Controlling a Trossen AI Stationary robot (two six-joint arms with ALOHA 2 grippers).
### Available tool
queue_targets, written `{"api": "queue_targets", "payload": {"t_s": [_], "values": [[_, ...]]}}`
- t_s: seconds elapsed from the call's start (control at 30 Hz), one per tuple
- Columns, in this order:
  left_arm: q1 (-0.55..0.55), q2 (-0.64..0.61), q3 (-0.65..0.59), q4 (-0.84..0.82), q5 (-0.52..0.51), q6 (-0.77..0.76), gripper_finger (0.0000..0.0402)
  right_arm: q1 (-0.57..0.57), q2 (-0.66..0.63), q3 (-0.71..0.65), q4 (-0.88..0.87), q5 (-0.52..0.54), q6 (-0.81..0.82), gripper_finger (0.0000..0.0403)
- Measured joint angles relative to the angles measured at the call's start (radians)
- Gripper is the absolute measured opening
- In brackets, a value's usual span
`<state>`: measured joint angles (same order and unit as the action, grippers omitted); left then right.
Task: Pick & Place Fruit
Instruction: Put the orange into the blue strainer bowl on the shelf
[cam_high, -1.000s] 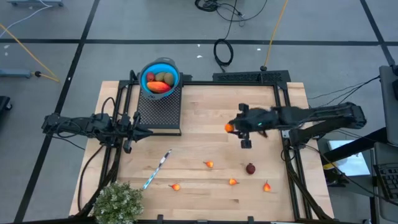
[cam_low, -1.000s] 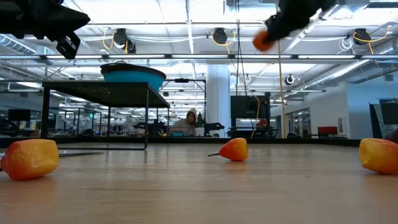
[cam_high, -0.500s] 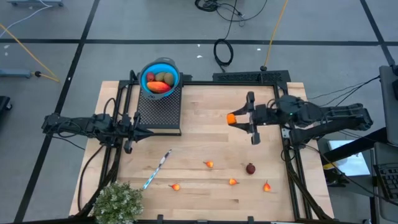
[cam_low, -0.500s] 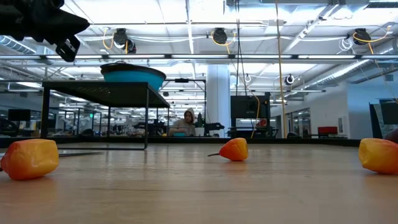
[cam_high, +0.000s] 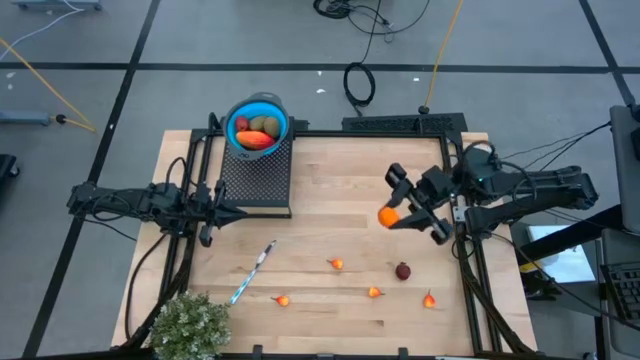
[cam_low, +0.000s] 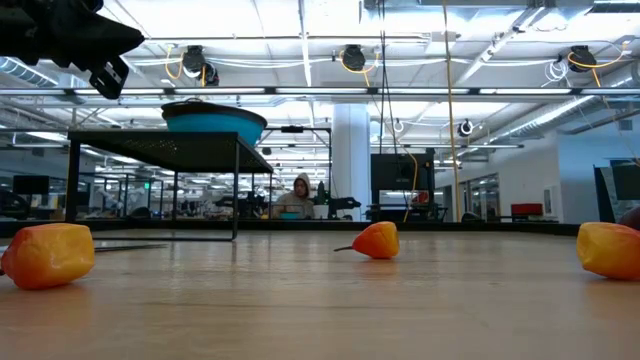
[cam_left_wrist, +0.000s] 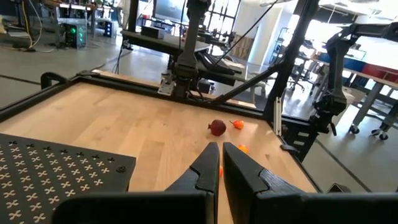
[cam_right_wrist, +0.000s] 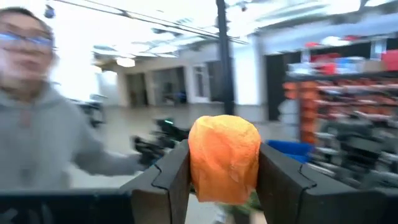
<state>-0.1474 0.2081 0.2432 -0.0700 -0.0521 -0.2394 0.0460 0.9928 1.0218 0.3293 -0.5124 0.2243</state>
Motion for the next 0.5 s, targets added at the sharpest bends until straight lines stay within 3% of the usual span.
{"api": "queue_targets", "payload": {"t_s": [0.23, 0.5], "values": [[0.0, 0.0, 0.0, 0.044, 0.0, -0.002, 0.0019, 0.001, 0.0, 0.0, 0.152, -0.151, 0.056, 0.0144], [0.0, 0.0, 0.0, 0.068, 0.0, -0.001, 0.0019, 0.002, -0.001, 0.0, 0.206, -0.2, 0.053, 0.0139]]}}
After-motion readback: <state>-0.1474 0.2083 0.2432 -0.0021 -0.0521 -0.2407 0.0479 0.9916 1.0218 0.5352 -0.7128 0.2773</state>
